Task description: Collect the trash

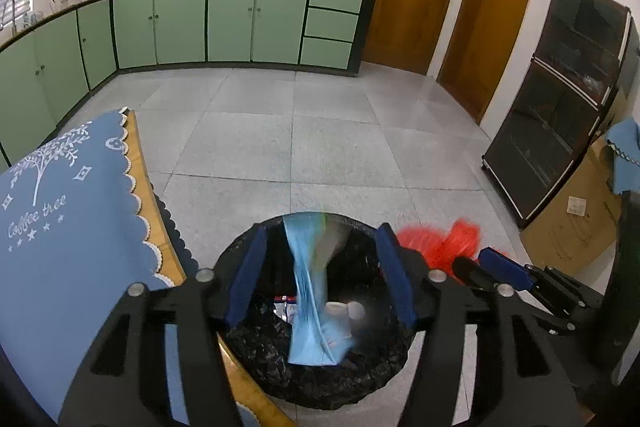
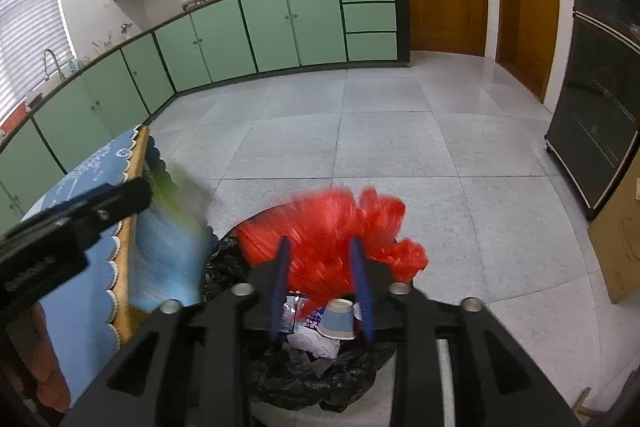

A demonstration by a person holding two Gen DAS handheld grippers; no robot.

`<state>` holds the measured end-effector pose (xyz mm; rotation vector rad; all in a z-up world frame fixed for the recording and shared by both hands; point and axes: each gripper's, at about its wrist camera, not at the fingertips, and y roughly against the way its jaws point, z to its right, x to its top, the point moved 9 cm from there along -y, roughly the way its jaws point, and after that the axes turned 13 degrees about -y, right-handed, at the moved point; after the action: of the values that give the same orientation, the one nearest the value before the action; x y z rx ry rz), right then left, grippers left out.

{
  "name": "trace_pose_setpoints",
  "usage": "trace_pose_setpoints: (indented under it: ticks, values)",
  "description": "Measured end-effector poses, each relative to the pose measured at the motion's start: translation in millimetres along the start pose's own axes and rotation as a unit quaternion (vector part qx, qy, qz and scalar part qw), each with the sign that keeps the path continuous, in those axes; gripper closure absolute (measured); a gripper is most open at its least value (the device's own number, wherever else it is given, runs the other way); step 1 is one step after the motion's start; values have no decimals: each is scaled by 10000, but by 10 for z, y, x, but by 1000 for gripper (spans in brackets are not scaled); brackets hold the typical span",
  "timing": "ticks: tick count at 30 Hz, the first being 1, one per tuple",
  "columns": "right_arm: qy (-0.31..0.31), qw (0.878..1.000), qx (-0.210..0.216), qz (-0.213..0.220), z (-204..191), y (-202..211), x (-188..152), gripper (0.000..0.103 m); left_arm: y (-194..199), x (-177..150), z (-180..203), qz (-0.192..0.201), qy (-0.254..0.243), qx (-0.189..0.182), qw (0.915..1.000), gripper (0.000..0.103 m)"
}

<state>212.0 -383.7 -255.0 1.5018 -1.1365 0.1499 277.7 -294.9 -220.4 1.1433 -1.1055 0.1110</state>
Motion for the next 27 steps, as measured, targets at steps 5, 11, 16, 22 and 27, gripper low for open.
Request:
trace_pose_setpoints:
  ticks: [5,11,16,22,27]
  values:
    - [-8,10000,7,54,-44,41,3,65,71,17,-76,57,80,35,9999,45]
    - [-14,9998,35,211,-86,193,67,56,291,53,-188,226,140,176,9995,42]
    - [52,9994,86,324,-164,387,95,45,585,24,-306,332,249,330,9986,40]
    - [170,9990,170,377,-330,638,90,35,967,-89,-417,417,358,517,9971,32]
    - [359,9977,345,459,-540,885,61,16,1312,-251,-574,478,485,797,9945,24]
